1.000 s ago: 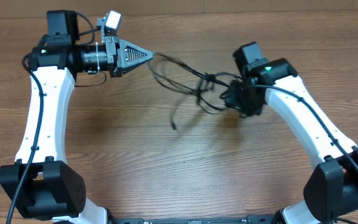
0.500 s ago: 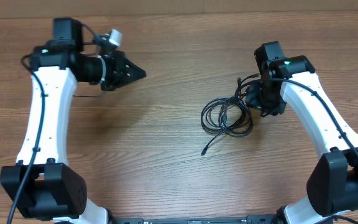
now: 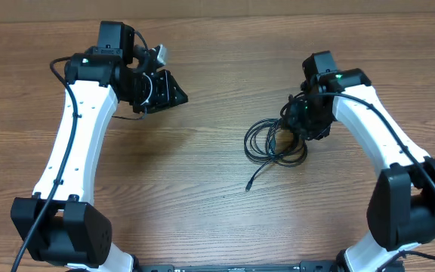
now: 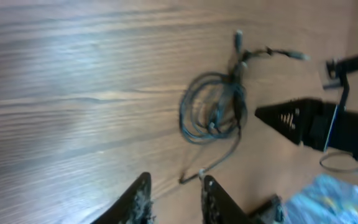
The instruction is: Untangle cables
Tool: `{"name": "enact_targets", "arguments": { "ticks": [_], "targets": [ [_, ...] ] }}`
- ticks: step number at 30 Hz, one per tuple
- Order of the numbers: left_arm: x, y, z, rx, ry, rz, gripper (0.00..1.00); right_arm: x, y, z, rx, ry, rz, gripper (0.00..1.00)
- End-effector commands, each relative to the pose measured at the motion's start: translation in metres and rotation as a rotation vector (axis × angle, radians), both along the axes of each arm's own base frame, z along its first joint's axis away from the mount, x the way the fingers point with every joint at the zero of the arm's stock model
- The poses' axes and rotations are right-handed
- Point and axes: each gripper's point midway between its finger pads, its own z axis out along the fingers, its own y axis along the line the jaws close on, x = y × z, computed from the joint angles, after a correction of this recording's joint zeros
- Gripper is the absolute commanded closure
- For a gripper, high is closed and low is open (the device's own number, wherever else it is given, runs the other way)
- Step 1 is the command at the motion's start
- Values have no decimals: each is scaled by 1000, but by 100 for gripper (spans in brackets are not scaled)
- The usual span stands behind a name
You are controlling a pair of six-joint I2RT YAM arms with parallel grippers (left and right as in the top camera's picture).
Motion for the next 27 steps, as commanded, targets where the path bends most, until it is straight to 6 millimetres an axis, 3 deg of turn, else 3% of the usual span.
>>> {"name": "enact_targets", "arguments": {
  "ticks": [1, 11, 21, 27],
  "targets": [
    [12, 10, -1, 52, -10, 74, 70, -8, 10, -12, 18, 12, 47, 46],
    [25, 5, -26, 46, 43, 92, 71, -10, 32, -45, 42, -52, 96, 46],
    [28, 5, -27, 46, 38, 91, 69, -2, 50, -63, 68, -146, 138, 46],
    [27, 5, -28, 46, 39, 91, 68, -3, 50, -75, 65, -140, 138, 56]
  ]
}}
